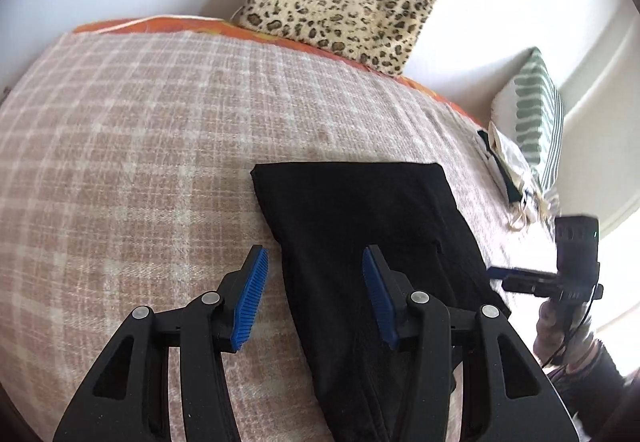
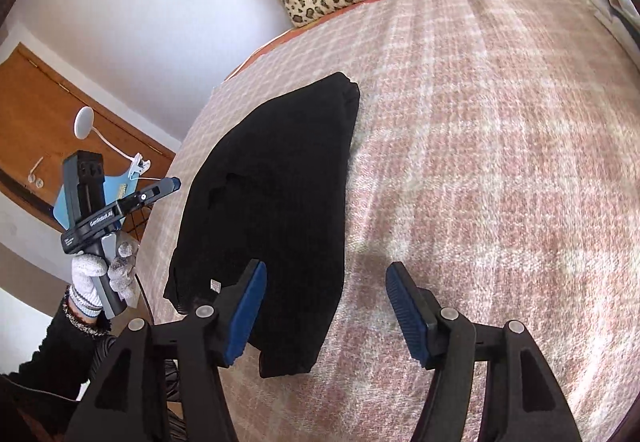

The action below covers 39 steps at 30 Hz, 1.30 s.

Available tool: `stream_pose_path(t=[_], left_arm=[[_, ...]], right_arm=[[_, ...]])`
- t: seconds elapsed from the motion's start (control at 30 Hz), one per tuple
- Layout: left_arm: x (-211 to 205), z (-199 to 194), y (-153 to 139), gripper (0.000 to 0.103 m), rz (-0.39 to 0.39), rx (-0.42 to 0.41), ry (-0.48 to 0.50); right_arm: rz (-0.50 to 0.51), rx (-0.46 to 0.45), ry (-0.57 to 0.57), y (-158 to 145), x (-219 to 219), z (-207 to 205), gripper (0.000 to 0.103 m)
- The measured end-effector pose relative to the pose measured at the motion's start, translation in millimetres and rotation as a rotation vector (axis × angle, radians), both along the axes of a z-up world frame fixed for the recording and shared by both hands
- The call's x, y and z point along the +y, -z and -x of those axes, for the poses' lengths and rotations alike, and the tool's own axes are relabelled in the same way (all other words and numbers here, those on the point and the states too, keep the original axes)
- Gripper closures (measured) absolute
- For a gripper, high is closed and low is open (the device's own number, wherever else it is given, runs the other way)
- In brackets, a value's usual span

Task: Fold small clothes
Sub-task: 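Grasp the end of the black bundle with the right gripper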

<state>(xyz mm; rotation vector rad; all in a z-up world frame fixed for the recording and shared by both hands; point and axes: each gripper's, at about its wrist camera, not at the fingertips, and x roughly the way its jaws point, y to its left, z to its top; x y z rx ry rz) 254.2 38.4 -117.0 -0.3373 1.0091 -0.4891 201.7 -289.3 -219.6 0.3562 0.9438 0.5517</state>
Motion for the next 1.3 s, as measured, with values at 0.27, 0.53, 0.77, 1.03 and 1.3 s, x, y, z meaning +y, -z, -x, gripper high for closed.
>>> stream_pose_path(t=[0.27, 0.53, 0.77, 1.03, 1.3], left_arm=[[19.7, -34.4, 28.7, 0.055, 0.153, 0.130, -0.101], [23.1, -53.6, 42.5, 0.055, 0.257, 0.183, -0.126], [19.2, -62.3, 45.2, 0.055, 0.294, 0.160, -0.133], [-1.4, -69.3, 42.5, 0.058, 0.258, 0.133, -0.070], [-12.5, -68.0, 43.1, 0.097, 0.152, 0.100, -0.074]], right_arm=[[-0.129, 0.058, -0.030, 13.1, -9.7, 1.7, 0.037], [-0.234, 0.109, -0.061, 25.3, -10.8, 7.0, 0.038], [-0.279, 0.128, -0.089, 30.7, 6.7, 1.2, 0.047], [-0.300, 0.143, -0.086, 32.4, 27.1, -2.7, 0.063], [-0.234, 0.138, -0.047, 27.8, 48.5, -2.1, 0.080]])
